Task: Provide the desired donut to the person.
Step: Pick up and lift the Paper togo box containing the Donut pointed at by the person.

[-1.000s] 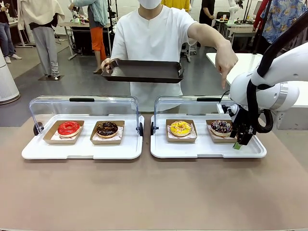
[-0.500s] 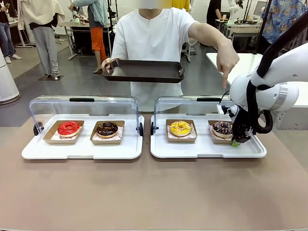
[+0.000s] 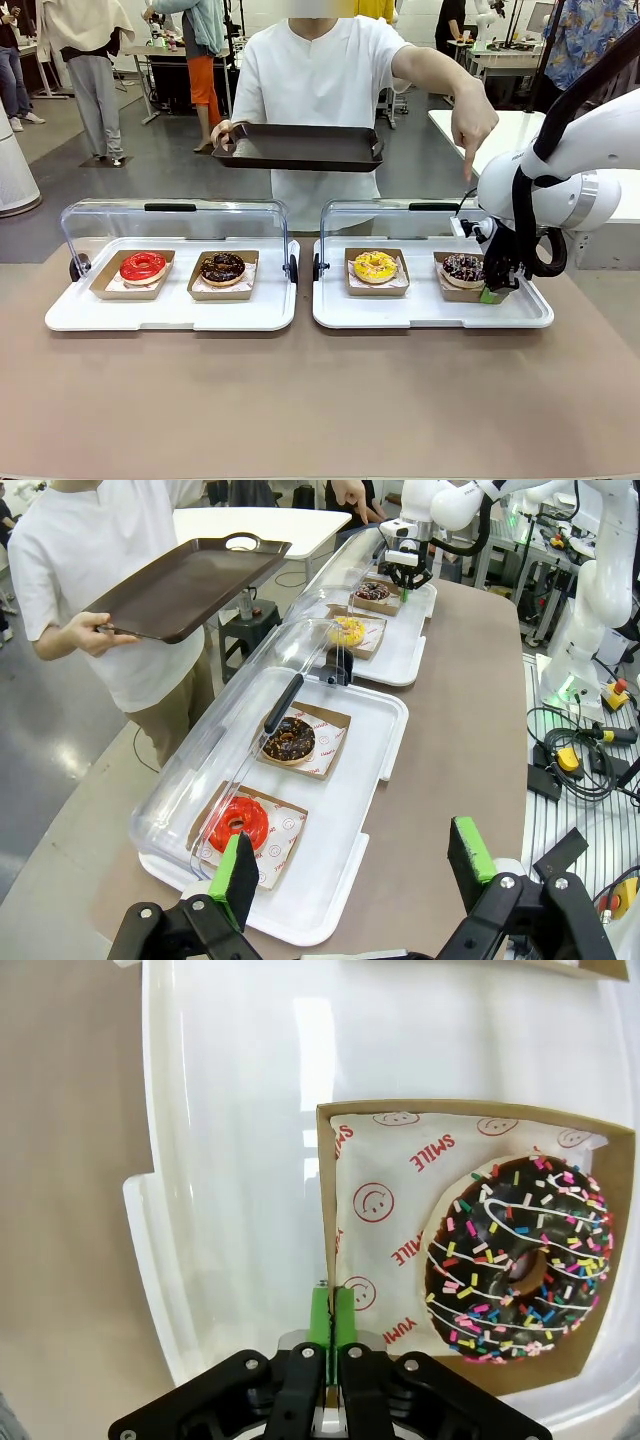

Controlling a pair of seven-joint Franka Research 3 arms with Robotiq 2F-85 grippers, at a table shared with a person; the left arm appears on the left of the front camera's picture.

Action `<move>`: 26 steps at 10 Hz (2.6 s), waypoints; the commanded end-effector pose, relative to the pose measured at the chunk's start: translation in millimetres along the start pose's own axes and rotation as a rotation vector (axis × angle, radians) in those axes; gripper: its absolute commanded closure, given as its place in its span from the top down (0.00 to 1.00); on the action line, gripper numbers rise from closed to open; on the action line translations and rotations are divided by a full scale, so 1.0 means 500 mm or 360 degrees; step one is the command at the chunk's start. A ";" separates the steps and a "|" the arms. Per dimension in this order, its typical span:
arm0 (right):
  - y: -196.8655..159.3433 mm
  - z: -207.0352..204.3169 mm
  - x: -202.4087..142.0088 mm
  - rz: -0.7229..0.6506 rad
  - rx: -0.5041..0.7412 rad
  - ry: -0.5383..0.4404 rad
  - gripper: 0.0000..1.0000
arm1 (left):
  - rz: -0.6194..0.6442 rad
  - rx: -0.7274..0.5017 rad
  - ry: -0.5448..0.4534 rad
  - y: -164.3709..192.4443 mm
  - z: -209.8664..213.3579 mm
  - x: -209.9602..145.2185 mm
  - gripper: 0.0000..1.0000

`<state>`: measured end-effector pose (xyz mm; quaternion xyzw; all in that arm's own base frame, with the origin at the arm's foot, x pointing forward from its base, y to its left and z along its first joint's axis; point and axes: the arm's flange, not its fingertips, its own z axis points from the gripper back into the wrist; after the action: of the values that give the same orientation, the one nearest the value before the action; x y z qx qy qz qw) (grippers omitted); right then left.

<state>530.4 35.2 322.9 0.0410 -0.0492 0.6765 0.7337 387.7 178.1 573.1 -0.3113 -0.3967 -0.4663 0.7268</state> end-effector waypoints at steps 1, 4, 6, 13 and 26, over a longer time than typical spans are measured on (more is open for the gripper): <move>0.010 0.013 0.019 0.0064 0.0069 0.0073 0.00 | -0.0003 -0.0006 -0.0003 -0.002 0.001 0.002 1.00; 0.082 0.113 0.070 -0.0019 0.0034 0.0195 0.00 | -0.0003 -0.0006 -0.0003 -0.002 0.001 0.002 1.00; 0.131 0.196 0.094 -0.0067 0.0015 0.0230 0.00 | -0.0003 -0.0006 -0.0003 -0.002 0.001 0.002 1.00; 0.269 0.523 0.185 -0.0122 -0.0149 0.0260 0.00 | -0.0003 -0.0006 -0.0003 -0.002 0.001 0.002 1.00; 0.256 0.595 0.209 -0.0086 -0.0154 0.0196 0.00 | -0.0003 -0.0006 -0.0003 -0.002 0.001 0.002 1.00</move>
<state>409.5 111.1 632.9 -0.0336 -0.0375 0.6591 0.7504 387.8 178.2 572.8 -0.3115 -0.3965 -0.4662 0.7269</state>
